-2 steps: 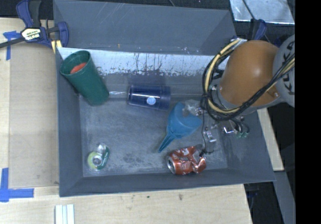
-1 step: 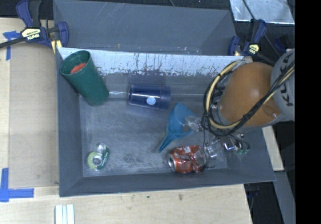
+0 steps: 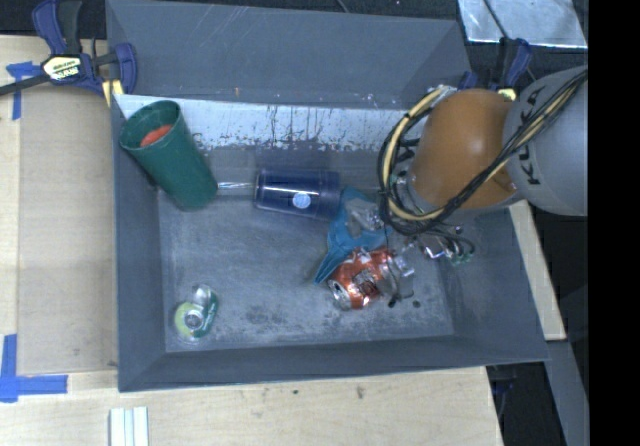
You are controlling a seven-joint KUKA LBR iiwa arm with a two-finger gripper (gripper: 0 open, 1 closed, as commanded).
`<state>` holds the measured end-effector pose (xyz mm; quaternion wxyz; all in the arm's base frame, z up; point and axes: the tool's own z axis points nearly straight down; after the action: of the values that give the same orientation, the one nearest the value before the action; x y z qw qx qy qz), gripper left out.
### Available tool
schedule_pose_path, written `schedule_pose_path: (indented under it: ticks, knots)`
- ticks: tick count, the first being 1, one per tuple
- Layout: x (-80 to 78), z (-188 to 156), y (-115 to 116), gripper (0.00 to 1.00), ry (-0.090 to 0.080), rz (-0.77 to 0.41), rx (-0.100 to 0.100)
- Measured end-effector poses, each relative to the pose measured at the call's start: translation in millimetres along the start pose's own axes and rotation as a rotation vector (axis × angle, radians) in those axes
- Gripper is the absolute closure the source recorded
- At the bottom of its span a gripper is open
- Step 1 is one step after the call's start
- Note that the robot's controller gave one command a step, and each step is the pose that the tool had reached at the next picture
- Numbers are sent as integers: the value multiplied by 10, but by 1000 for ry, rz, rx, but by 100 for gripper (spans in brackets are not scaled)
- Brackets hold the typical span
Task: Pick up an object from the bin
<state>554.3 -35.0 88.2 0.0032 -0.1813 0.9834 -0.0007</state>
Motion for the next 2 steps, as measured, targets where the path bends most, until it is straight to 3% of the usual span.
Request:
schedule_pose_path:
  ticks: [1,2]
  knots:
    - [495,94,363,100,-46,11,21]
    - [491,98,362,100,-44,9,20]
